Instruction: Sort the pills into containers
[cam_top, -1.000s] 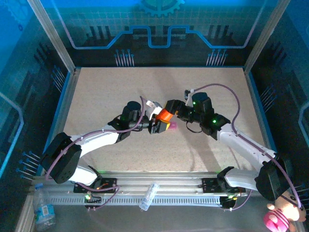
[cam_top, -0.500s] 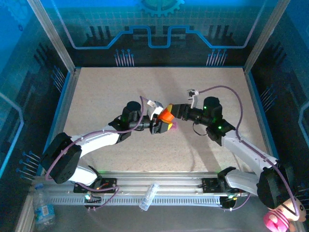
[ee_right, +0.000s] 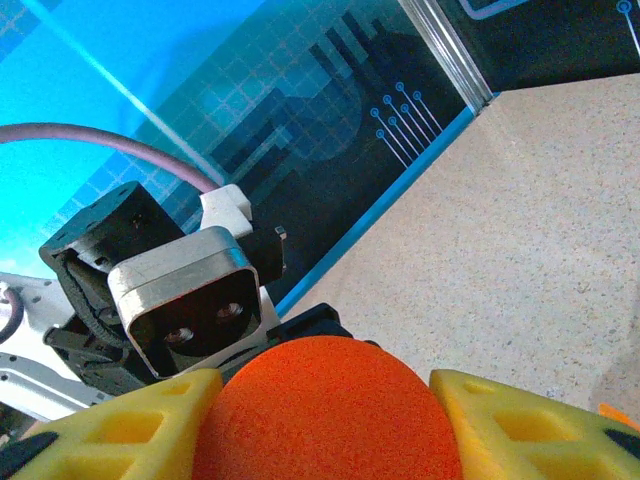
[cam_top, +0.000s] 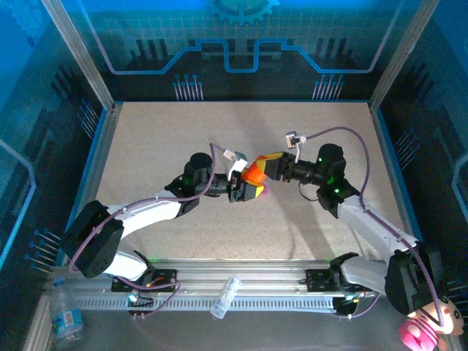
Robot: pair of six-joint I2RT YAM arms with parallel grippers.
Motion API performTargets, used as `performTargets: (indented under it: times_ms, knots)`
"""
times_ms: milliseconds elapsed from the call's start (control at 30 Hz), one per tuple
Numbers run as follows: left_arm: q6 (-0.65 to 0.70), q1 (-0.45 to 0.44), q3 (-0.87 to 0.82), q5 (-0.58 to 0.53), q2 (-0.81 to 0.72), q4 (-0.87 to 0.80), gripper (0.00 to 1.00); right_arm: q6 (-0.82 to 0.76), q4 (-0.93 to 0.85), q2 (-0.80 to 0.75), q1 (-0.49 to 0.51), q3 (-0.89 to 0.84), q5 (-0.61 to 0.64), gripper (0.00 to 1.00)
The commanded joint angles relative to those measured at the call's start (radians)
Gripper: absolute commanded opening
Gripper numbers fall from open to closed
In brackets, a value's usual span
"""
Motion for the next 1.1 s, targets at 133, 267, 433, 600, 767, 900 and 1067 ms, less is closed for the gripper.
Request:
performTargets:
  times_ms: [133,267,433,600,767,900,1067]
  knots:
    - [0.036,0.025,0.011,-0.098,-0.005,-0.045,0.0,0.086,-0.087,-0.051,0.055,0.019,0.198,0.91]
    - [0.077,0.025,0.011,-0.13,-0.008,-0.085,0.0,0.172,-0.251,-0.109,0.056,0.028,0.365,0.95]
    - [0.127,0.024,0.018,-0.166,-0.009,-0.147,0.0,0.281,-0.43,-0.136,0.066,0.055,0.527,0.95]
    - [0.157,0.023,0.03,-0.173,-0.003,-0.191,0.0,0.304,-0.49,-0.073,0.098,0.113,0.556,0.95]
    - [0.163,0.021,0.036,-0.174,0.002,-0.202,0.0,0.304,-0.467,0.002,0.16,0.167,0.566,0.95]
    - [0.163,0.02,0.037,-0.174,0.004,-0.201,0.0,0.301,-0.46,0.053,0.195,0.187,0.572,0.94]
    - [0.161,0.02,0.038,-0.173,0.006,-0.199,0.0,0.307,-0.434,0.084,0.212,0.219,0.565,0.86]
